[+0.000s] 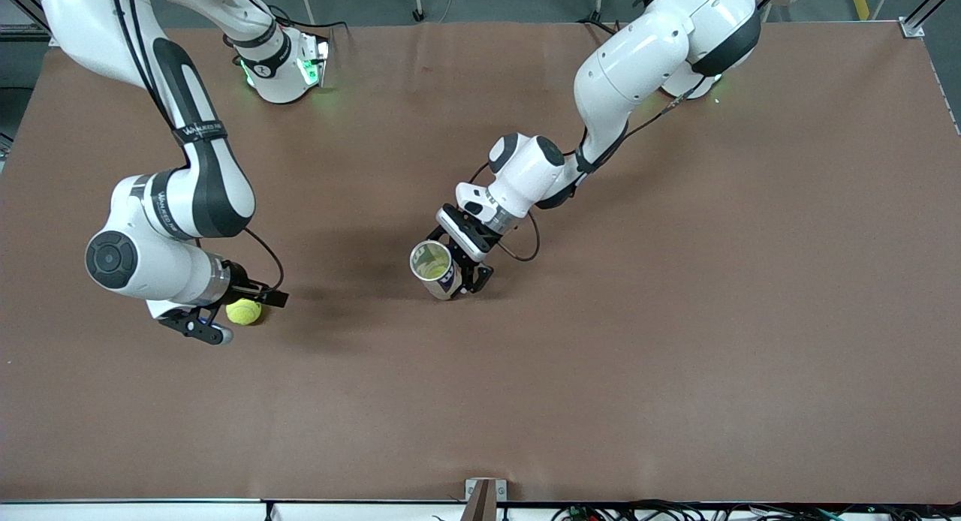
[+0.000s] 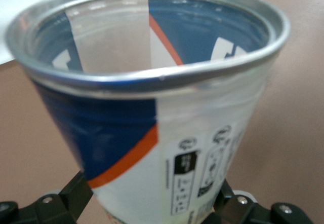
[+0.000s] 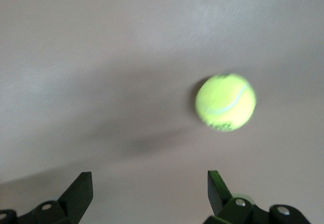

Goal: Insert tennis ball vertically with right arm
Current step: 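Grasp the second tennis ball with the right gripper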

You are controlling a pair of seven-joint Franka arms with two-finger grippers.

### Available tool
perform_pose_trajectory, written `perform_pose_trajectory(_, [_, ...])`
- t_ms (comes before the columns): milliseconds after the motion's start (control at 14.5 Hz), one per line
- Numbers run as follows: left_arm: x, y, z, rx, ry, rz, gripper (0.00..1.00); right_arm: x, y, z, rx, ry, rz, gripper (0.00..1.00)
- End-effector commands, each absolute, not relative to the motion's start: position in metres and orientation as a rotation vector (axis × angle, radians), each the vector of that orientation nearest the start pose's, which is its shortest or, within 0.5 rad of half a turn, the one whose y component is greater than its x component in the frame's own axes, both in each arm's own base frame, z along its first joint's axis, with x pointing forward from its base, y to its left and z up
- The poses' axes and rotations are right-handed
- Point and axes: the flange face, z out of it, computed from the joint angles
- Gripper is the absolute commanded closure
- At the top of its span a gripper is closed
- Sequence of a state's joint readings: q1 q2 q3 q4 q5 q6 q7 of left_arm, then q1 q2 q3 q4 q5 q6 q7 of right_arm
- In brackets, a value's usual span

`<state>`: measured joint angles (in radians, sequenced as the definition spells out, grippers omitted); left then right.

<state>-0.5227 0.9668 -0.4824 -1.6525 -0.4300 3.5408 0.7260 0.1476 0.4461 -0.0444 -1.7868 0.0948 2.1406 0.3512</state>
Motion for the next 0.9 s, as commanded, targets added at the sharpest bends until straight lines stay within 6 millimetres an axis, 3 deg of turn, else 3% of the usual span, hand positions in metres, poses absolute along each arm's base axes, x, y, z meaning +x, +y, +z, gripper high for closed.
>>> perform_pose_trajectory(0, [0.473, -0.51, 0.195, -2.94, 1.365, -1.441, 0.0, 0.609, 0.045, 0.269, -3.104, 0.283, 0.039, 0.0])
perform_pose_trajectory(207, [0.469, -0.514, 0.197, -2.944, 1.376, -1.443, 0.0, 0.597, 0.011, 0.244, -3.113, 0.147, -0.077, 0.0])
perform_pose_trajectory(346, [0.466, -0.513, 0.195, -2.947, 1.382, -1.431, 0.0, 0.598, -0.003, 0.241, -3.116, 0.109, -0.12, 0.0])
perform_pose_trajectory(830, [0.47, -0.508, 0.193, -2.945, 1.377, -1.425, 0.0, 0.604, -0.013, 0.224, -3.126, 0.069, -0.205, 0.0])
